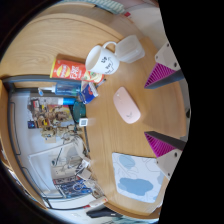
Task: Arrange mouse
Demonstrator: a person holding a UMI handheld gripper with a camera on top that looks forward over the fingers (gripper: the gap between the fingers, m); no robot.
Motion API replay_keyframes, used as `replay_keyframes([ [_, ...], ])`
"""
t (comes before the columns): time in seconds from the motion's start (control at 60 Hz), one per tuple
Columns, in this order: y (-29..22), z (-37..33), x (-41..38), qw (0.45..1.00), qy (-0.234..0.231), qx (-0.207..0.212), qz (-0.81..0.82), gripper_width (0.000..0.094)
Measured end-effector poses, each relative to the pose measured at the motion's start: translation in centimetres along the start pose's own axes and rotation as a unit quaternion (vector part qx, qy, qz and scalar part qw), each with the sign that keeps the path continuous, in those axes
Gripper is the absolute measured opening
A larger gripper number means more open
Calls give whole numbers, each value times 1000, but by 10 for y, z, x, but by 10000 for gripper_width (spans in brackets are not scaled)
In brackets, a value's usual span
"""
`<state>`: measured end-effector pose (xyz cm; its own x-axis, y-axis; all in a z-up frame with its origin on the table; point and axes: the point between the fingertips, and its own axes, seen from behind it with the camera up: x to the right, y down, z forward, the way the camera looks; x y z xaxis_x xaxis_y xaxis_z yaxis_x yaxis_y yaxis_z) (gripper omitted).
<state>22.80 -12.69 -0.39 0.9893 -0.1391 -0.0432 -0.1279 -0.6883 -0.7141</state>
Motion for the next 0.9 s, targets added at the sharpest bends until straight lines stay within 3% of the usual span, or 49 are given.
replay_keyframes([
  [0.283, -35, 54, -7, 999, -13, -32, 2, 842],
  [0.733, -71, 102, -32, 995, -50, -67, -62, 611],
  [0.9, -74, 106, -37, 993, -62, -68, -79, 460],
])
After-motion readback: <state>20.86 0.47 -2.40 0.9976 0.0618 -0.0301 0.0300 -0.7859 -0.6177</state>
